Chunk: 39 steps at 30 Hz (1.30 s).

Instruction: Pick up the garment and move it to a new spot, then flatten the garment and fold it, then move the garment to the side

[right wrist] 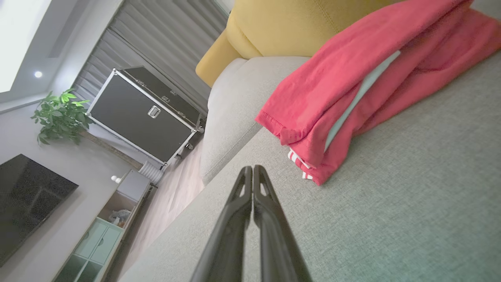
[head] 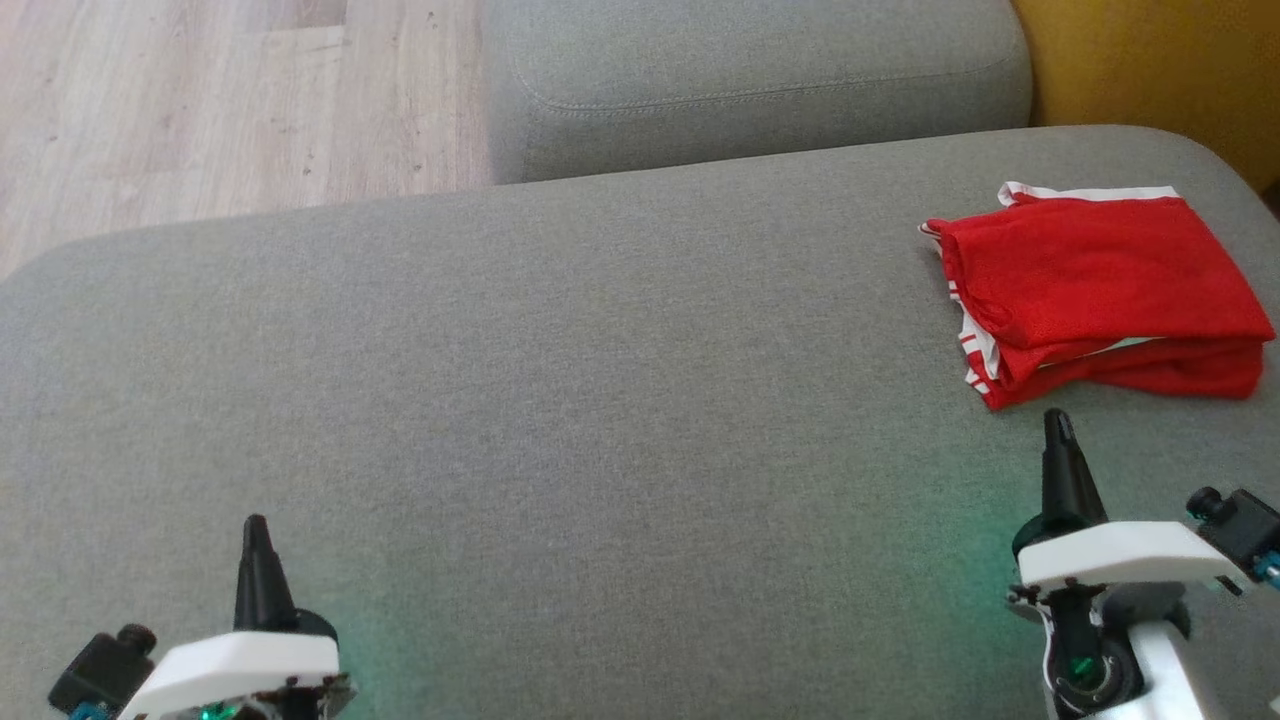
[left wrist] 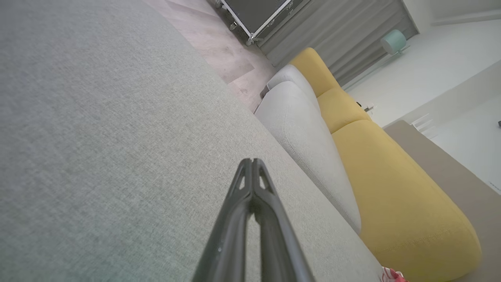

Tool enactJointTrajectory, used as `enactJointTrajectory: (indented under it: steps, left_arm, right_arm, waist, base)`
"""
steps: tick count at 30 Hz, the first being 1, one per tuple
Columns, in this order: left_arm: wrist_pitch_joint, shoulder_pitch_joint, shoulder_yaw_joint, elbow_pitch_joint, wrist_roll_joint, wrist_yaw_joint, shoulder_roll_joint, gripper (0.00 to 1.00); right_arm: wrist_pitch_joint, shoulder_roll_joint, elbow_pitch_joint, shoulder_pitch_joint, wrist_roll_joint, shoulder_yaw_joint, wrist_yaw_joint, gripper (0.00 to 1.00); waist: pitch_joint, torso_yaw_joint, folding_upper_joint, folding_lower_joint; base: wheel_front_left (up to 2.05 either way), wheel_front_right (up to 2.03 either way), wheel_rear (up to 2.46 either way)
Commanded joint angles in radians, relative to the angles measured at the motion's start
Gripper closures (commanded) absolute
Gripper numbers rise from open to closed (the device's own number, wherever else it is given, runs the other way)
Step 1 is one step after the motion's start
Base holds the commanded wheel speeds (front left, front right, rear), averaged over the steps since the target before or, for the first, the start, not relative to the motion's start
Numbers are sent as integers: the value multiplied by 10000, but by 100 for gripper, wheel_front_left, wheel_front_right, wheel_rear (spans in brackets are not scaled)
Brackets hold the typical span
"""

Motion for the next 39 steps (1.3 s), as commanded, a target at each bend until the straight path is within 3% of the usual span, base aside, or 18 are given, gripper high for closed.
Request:
enactJointTrajectory:
  steps: [1, 39]
  left_arm:
    - [72, -527, 211, -379, -308, -66, 72, 100]
    - [1160, -735, 548, -679, -3756, -115, 102, 100]
  right_arm:
    - [85, -31, -427, -294, 396, 10, -4, 100]
    - [1154, -28, -1032, -116, 4473, -575, -7, 100]
  waist:
    - [1, 12, -1, 0]
    - [8, 219, -1, 0]
  base:
    - [0, 0, 0]
    - [0, 0, 0]
